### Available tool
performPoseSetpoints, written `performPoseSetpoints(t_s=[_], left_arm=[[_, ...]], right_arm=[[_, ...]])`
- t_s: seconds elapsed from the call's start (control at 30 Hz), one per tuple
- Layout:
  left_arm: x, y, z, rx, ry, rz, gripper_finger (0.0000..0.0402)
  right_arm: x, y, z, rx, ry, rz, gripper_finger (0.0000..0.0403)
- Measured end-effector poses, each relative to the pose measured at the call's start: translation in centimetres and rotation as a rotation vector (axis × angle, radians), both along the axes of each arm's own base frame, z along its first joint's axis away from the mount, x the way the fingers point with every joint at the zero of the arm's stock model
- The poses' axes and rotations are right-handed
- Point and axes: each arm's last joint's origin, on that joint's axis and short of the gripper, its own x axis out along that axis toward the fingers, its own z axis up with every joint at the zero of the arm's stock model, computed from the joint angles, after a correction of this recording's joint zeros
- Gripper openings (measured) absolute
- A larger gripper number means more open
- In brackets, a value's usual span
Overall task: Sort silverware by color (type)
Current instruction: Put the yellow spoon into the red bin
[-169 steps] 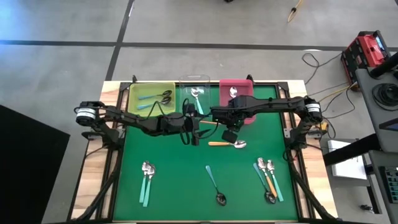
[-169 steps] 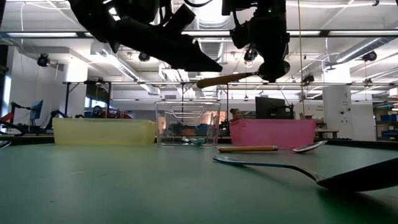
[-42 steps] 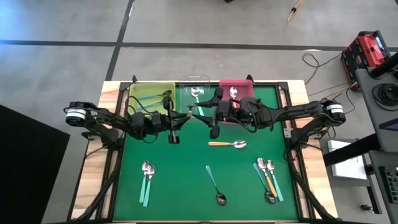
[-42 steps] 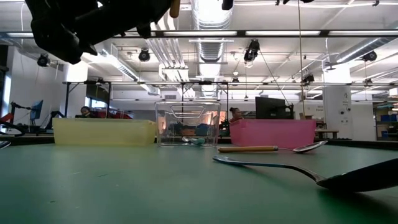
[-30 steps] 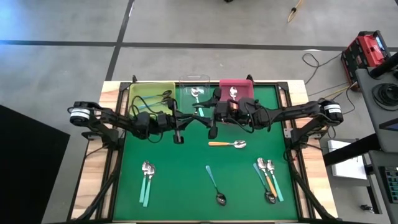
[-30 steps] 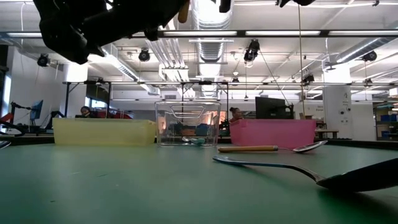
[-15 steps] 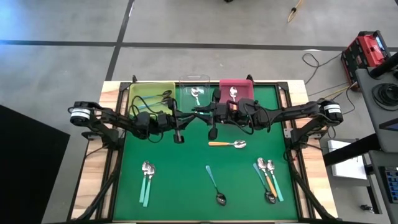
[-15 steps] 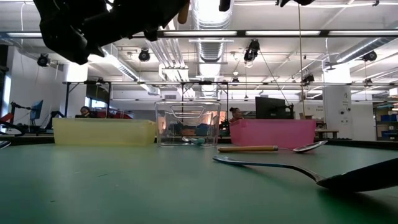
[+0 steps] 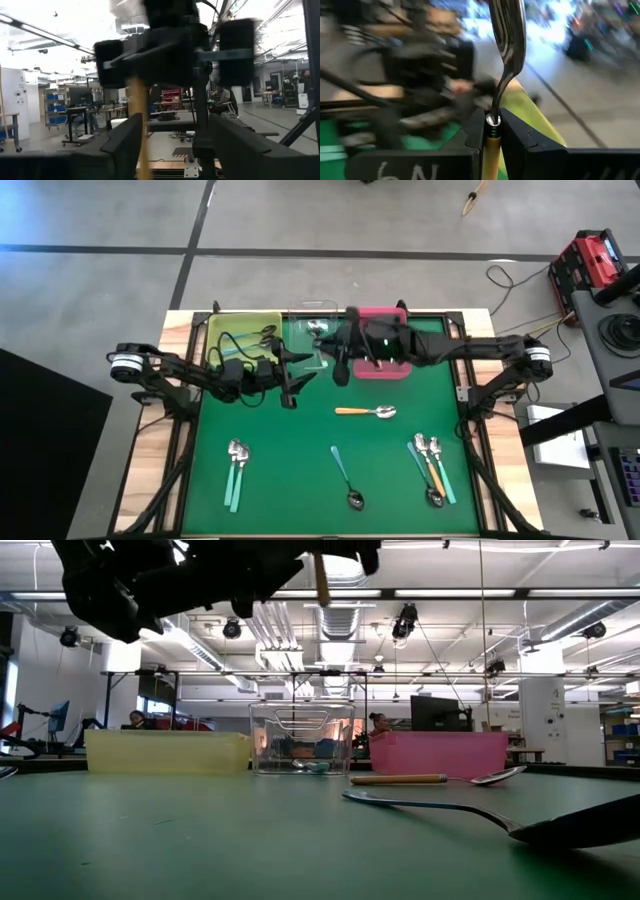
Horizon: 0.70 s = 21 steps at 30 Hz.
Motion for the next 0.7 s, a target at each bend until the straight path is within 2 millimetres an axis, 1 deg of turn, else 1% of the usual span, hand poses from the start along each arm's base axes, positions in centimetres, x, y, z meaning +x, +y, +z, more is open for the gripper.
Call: performPoseSetpoints(t_s=[0.13, 0.23, 0.3, 0.4, 0.5, 0.63, 0.7], left_arm=[[-1.3, 0.0, 0.3, 0.014, -0.003, 0.013, 0.0236], [-2.8, 0.1, 0.8, 0.054, -0.017, 0.061, 0.0239], [-3.9, 0.1, 1.2, 0.069, -0.033, 0.114, 0.0238], [-5.5, 0.3, 1.8, 0.104, -0.054, 0.161, 0.0234], [-6.6, 0.5, 2.4, 0.126, -0.076, 0.186, 0.0230], [-7.4, 0.9, 3.5, 0.140, -0.098, 0.213, 0.0222], [-7.4, 1.2, 3.8, 0.166, -0.068, 0.239, 0.0218]], right_arm=[[-1.1, -2.4, 1.2, 0.048, 0.146, -0.135, 0.0028], [-2.3, -4.7, 2.0, 0.117, 0.213, -0.223, 0.0028], [-3.3, -6.3, 2.1, 0.183, 0.251, -0.296, 0.0028], [-4.8, -8.5, 1.2, 0.295, 0.331, -0.409, 0.0028], [-6.0, -10.2, -0.2, 0.414, 0.410, -0.473, 0.0028], [-7.1, -12.1, -2.3, 0.552, 0.457, -0.555, 0.0028], [-7.7, -12.9, -3.5, 0.625, 0.469, -0.574, 0.0028]])
